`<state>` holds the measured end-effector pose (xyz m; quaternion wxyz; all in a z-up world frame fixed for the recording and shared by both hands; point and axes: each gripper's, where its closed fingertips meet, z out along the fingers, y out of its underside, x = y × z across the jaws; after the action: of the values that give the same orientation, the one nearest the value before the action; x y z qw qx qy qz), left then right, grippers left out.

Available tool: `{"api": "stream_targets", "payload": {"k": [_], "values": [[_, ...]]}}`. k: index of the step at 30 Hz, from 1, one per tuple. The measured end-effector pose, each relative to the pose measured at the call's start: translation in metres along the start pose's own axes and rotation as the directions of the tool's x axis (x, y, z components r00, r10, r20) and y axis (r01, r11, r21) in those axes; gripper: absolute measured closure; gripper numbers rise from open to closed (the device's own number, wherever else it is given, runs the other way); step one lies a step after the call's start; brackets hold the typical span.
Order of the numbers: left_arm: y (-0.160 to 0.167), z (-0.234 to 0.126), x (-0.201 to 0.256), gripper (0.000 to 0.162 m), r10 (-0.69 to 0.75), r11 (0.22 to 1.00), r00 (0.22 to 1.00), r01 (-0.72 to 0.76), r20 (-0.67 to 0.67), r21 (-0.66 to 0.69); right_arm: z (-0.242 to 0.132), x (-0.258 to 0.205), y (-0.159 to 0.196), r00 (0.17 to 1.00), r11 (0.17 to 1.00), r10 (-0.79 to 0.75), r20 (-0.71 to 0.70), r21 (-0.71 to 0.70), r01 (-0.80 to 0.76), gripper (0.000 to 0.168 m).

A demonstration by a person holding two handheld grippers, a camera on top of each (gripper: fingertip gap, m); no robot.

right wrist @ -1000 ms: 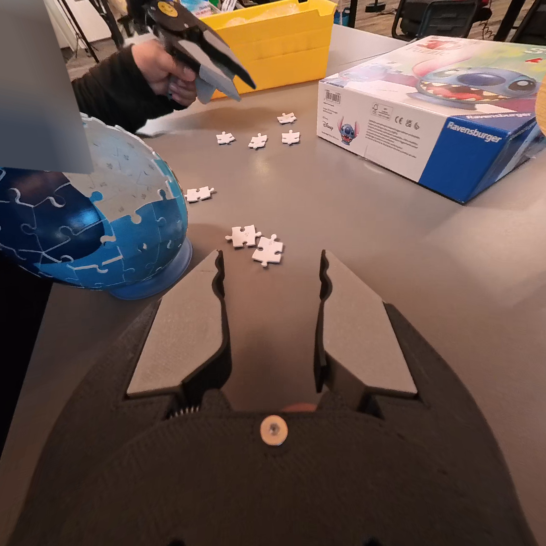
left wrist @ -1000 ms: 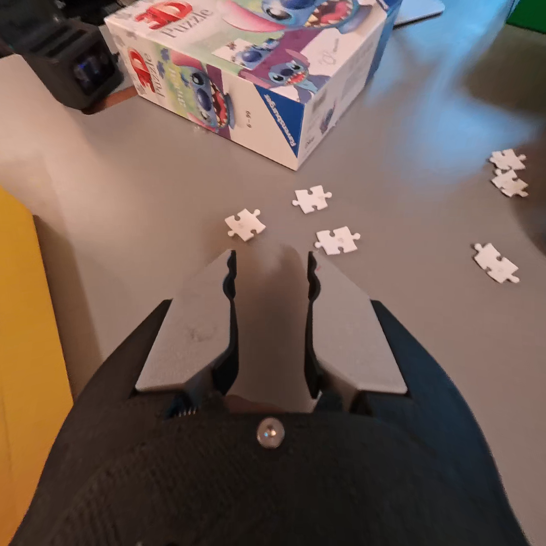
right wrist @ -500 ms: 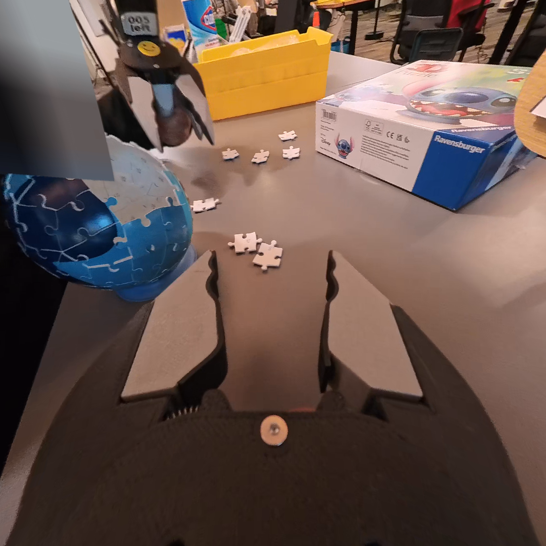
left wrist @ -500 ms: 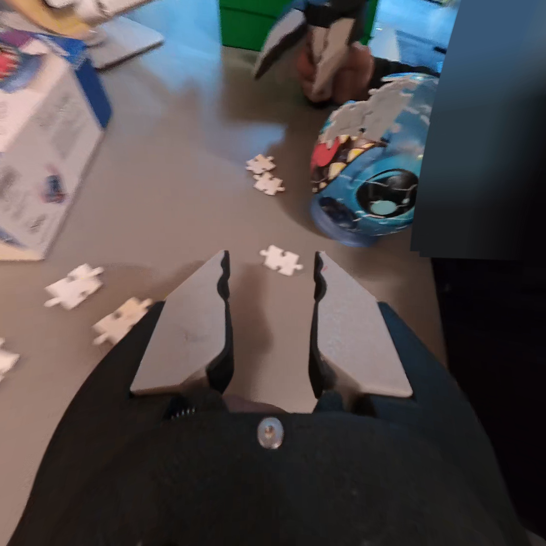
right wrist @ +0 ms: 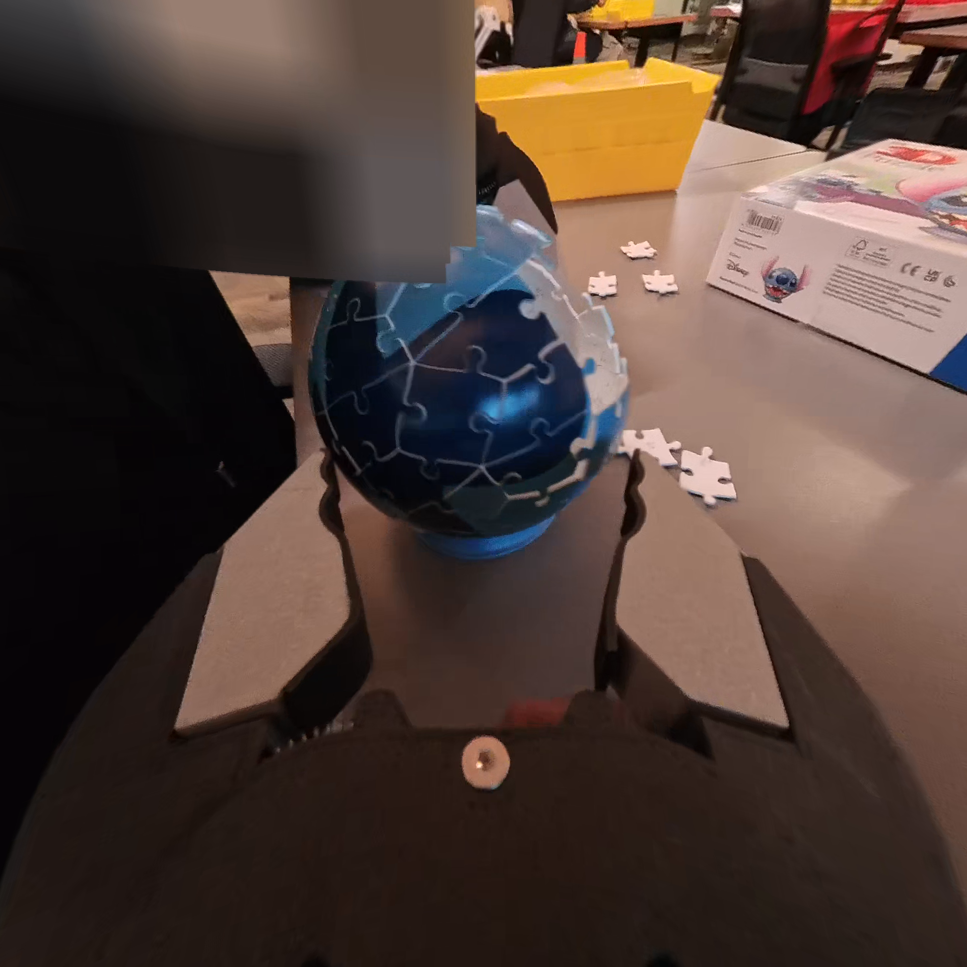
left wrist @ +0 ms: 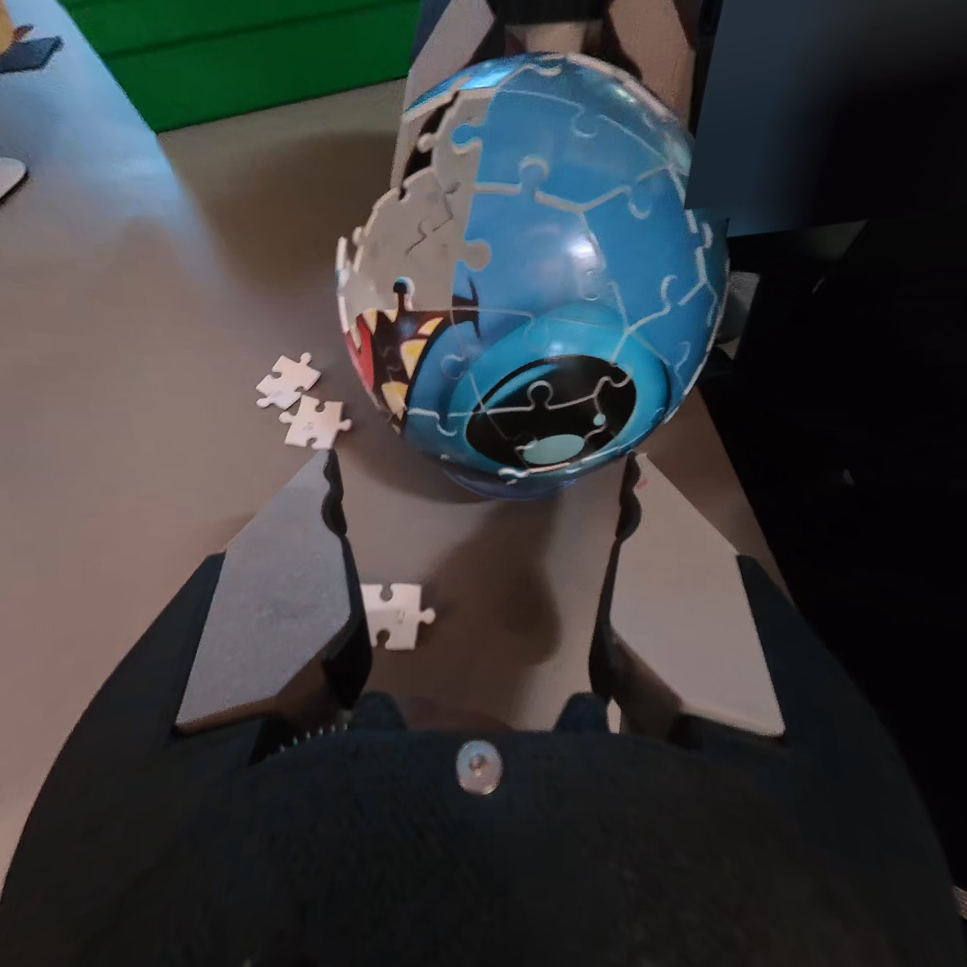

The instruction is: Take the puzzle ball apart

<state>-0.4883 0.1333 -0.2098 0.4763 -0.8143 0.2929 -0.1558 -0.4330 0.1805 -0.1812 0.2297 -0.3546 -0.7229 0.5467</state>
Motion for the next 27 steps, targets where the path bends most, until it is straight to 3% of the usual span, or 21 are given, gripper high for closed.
{"api": "stream_targets", "payload": {"k": [5, 10, 20, 27], "values": [[-0.003, 0.011, 0.012, 0.068, 0.017, 1.0, 1.0, -0.017, -0.024, 0.001, 0.01, -0.002, 0.001, 0.998, 0.998, -0.055, -0.04, -0.018, 0.054, 0.057], [-0.006, 0.006, 0.015, 0.071, -0.096, 0.995, 0.994, 0.097, -0.055, 0.02, 0.01, -0.001, 0.004, 0.994, 0.997, 0.071, 0.081, -0.022, -0.07, 0.059], [-0.005, -0.011, 0.015, 0.073, -0.137, 0.988, 0.986, 0.143, -0.093, 0.066, 0.009, 0.003, 0.014, 0.975, 0.993, 0.068, 0.211, -0.106, -0.046, 0.065], [0.0, -0.042, -0.017, 0.074, -0.161, 0.98, 0.987, 0.161, -0.005, 0.121, -0.042, 0.051, -0.027, 0.984, 0.983, 0.079, 0.16, 0.153, -0.104, 0.097]]}}
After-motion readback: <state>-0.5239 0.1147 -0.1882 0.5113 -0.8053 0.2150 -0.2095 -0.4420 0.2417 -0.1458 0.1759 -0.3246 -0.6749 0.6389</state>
